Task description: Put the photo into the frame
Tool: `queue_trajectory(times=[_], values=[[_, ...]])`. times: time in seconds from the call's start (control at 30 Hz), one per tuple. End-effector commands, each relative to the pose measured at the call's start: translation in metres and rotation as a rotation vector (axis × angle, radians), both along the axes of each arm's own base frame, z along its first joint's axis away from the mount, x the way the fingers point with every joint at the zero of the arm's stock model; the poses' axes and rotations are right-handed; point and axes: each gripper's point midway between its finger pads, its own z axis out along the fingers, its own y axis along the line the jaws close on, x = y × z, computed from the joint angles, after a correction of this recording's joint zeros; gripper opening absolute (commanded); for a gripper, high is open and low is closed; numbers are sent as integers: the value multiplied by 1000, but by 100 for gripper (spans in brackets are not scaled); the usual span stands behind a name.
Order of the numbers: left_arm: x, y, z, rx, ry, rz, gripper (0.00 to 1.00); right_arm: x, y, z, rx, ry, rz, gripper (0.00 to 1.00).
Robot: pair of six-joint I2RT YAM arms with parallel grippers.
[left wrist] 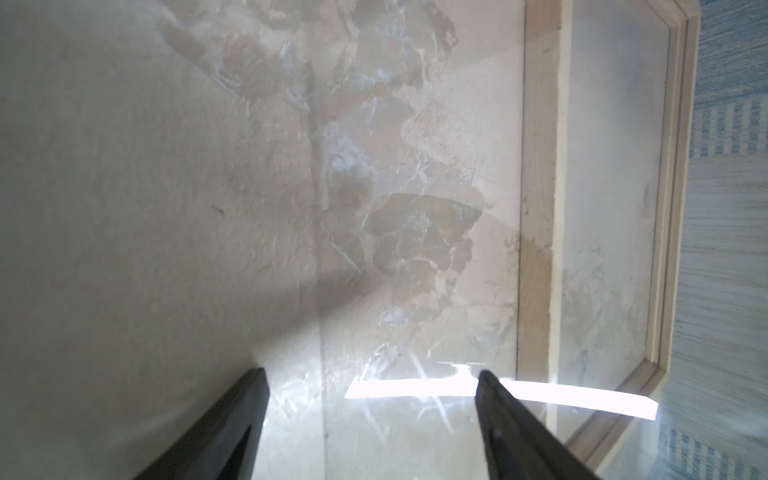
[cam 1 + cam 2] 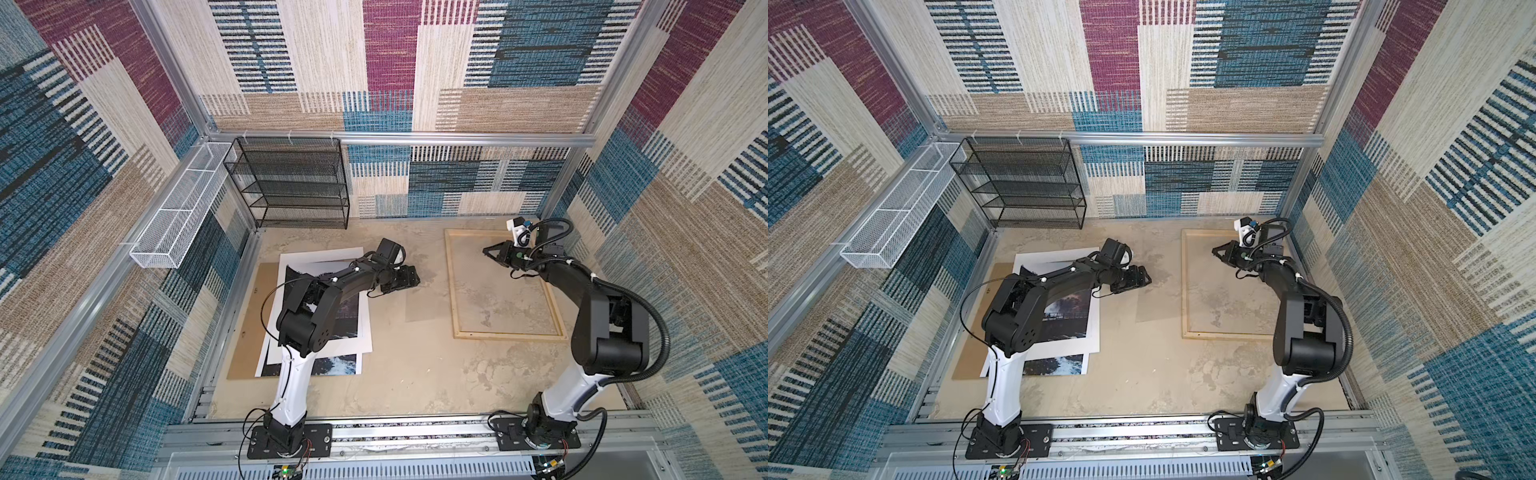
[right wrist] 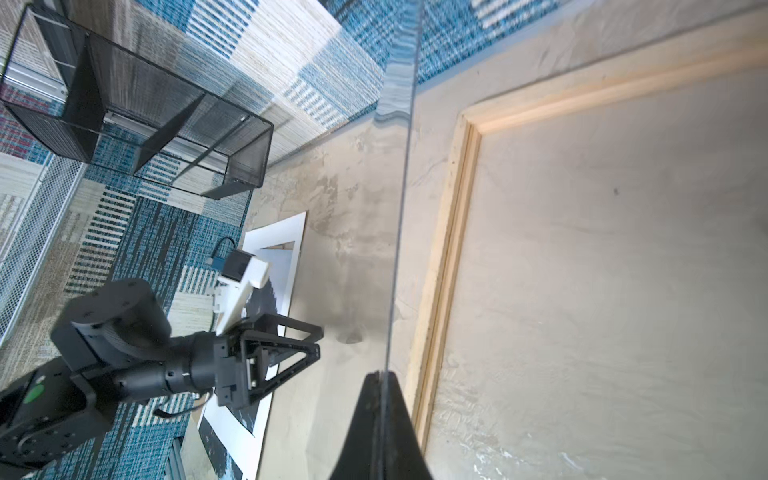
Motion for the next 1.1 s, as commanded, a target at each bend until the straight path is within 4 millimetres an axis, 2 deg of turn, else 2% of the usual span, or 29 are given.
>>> queue_trajectory(times=[0.0,0.23,0.37,0.47,0.53,0.67,0.8,0.93,1.07], values=[[-18,14,-17,90,89,53,82,-3,-6,34,-34,-13,-45,0],[-15,10,-7,163,20,103,82,-23,-9,129,-134,-117,-45,0],[-13,-8,-2,171,-20,86,82,-31,-21,184,-226,-177,-101,0],[-14,-26,1,164,-39,61,81,-39,-26,216,-278,-210,-126,0],[-14,-41,3,158,-63,34,80,-43,-29,229,-305,-221,-138,0],[-17,-70,4,160,-101,-8,79,-45,-37,236,-337,-212,-168,0],[-16,-88,7,169,-150,-22,76,-50,-47,242,-354,-219,-207,0],[-15,-108,10,164,-207,-39,75,-55,-62,242,-364,-213,-243,0],[-16,-127,5,179,-224,-72,74,-60,-68,239,-367,-218,-255,0]])
